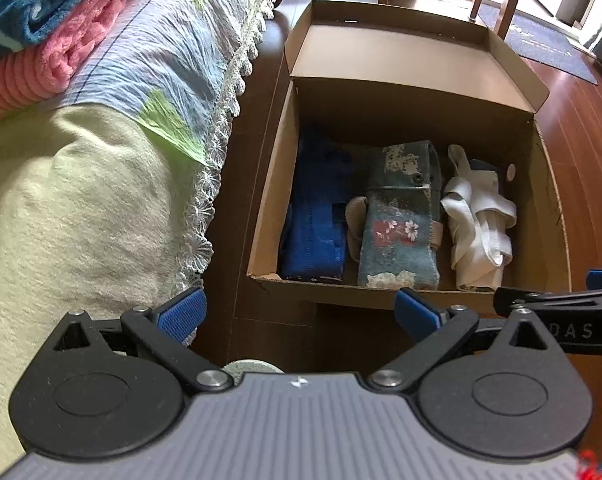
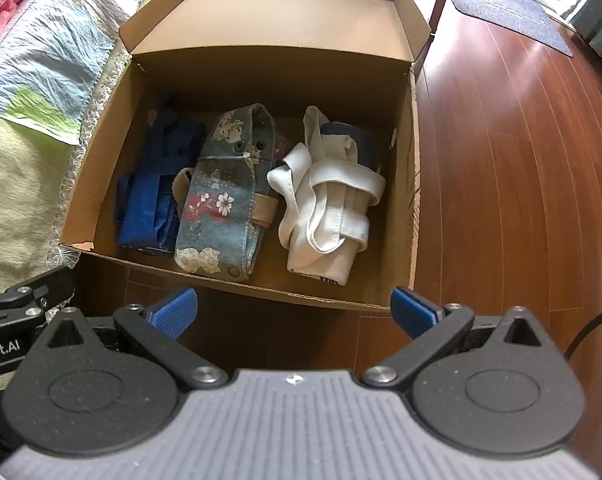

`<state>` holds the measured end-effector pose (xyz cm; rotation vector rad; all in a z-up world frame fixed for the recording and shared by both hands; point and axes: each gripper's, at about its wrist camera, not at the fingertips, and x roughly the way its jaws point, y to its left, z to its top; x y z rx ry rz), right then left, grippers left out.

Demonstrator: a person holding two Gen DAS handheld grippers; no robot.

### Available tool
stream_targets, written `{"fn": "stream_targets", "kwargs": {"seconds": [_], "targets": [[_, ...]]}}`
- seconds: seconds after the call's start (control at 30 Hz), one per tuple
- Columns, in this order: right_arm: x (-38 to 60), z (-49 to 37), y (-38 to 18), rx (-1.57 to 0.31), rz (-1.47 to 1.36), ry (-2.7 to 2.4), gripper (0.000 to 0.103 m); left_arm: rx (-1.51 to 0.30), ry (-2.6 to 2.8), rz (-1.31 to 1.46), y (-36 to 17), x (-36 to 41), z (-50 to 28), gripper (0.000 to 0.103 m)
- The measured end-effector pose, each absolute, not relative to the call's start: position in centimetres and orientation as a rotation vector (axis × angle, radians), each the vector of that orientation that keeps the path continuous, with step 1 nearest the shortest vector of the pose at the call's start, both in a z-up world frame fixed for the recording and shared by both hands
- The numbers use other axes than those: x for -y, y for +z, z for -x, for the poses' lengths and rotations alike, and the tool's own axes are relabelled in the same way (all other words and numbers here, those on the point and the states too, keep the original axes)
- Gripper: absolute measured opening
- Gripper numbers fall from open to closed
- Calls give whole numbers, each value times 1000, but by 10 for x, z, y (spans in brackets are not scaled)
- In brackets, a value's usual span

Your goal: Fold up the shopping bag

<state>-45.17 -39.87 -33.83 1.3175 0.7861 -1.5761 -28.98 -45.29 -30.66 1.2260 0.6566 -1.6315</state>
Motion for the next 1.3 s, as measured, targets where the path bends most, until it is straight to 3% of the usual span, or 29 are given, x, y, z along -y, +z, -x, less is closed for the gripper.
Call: {"fn": "stream_targets", "kwargs": {"seconds": [1.3], "targets": [[396,484,-341,-790,-1344,-1665,102,-601,-1693,-1326,-323,464,329,101]]}}
